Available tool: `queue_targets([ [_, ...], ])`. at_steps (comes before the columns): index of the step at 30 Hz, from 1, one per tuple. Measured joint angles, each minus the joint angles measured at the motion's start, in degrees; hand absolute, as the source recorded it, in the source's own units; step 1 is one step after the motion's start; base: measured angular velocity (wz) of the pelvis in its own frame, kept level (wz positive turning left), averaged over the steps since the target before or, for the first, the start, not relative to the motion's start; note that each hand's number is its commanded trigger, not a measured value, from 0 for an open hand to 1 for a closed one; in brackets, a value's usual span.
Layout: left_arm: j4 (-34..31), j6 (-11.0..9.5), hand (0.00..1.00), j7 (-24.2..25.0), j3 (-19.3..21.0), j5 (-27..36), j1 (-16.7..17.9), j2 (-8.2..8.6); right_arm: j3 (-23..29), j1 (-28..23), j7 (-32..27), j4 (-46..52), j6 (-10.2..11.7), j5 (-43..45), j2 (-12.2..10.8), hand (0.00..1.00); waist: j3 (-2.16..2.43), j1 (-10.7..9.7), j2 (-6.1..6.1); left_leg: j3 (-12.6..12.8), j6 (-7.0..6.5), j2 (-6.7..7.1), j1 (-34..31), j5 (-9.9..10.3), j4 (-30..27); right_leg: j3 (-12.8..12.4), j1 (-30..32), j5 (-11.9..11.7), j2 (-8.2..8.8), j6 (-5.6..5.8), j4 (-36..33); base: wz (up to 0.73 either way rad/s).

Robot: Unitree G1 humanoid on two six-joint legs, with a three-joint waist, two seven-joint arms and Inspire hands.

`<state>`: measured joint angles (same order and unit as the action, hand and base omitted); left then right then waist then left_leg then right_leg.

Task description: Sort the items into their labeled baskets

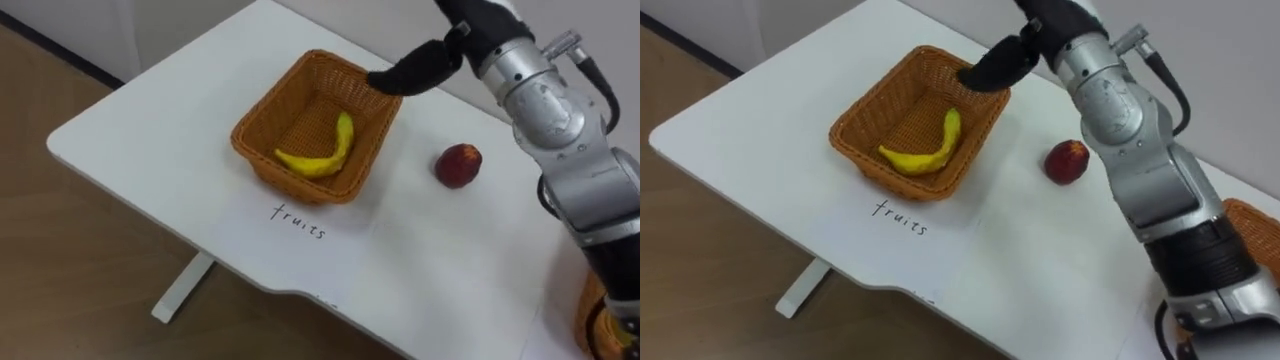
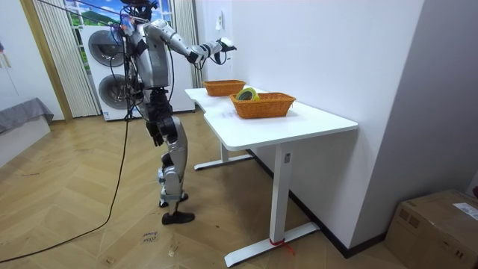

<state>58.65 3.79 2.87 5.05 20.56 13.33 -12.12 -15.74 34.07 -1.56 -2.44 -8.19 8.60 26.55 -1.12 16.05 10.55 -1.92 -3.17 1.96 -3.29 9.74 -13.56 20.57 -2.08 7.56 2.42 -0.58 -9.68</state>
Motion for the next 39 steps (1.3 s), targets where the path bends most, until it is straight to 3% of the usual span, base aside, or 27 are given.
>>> queue_targets([
  [2, -0.1, 0.1, 0.0, 0.0, -0.8, 0.0, 0.2, -0.05, 0.6, -0.6, -2.3, -0.4, 0.8, -1.6, -1.1, 0.0, 0.34, -0.6, -0.64, 0.0, 0.06, -0.08, 0.1, 0.0, 0.0, 0.0, -0.1, 0.0, -0.03, 0.0, 0.0, 0.0],
  [4, -0.1, 0.1, 0.0, 0.1, -1.0, 0.0, 0.2, 0.22, 1.5, -1.6, -4.6, -1.8, 1.9, -3.0, -2.0, 0.0, 0.23, -1.5, -1.25, 0.0, 0.09, -0.13, 0.6, -0.1, 0.1, 0.0, -0.8, 0.0, 0.02, 0.0, 0.1, 0.04],
  [13, -2.0, 0.1, 0.0, -0.1, -1.3, 0.0, 2.8, 1.58, 5.8, -4.1, -11.2, -8.8, 2.8, -19.4, -4.6, 0.0, 0.5, -3.3, -3.49, 0.1, 0.1, -0.13, 0.5, 0.0, 0.1, 0.1, -0.8, 0.0, 0.28, 0.01, 0.0, 0.0],
  [17, -2.7, 0.0, 0.0, 0.3, -2.8, 0.0, 2.7, 1.77, 5.9, -4.1, -12.1, -12.4, 3.6, -24.1, -4.6, 0.0, 0.93, -3.7, -5.01, 0.1, 0.01, -0.03, 0.3, -0.1, -0.1, 0.7, -0.8, 0.0, 0.44, 0.01, 0.0, 0.01],
  [20, -3.1, 0.0, 0.0, 0.7, -3.0, -0.3, 2.6, 1.99, 5.9, -4.1, -12.0, -12.7, 3.7, -25.4, -4.6, 0.0, 0.9, -4.7, -5.85, 0.0, -0.07, -0.01, 0.1, -0.2, 0.0, 1.1, -0.6, 0.0, 0.52, 0.01, -0.1, 0.04],
  [31, -3.6, 0.0, 0.0, -1.5, -3.9, -0.1, 2.8, 1.99, 7.7, -4.1, -11.9, -17.1, 4.6, -31.8, -4.6, 0.0, 1.09, -6.6, -5.75, 0.1, -0.13, 0.15, 0.0, -0.9, 0.8, 1.4, -0.1, 0.0, 0.76, 0.01, -0.2, 0.0],
  [39, -4.0, 0.1, 0.0, -2.7, -4.5, 0.0, 2.8, 2.02, 8.1, -4.1, -10.2, -20.2, 4.4, -35.7, -4.6, 0.0, 0.86, -7.3, -5.6, -0.1, -0.32, 0.61, -0.1, -1.0, 1.0, 1.4, 0.1, 0.1, 1.16, 0.15, -0.1, 0.0],
])
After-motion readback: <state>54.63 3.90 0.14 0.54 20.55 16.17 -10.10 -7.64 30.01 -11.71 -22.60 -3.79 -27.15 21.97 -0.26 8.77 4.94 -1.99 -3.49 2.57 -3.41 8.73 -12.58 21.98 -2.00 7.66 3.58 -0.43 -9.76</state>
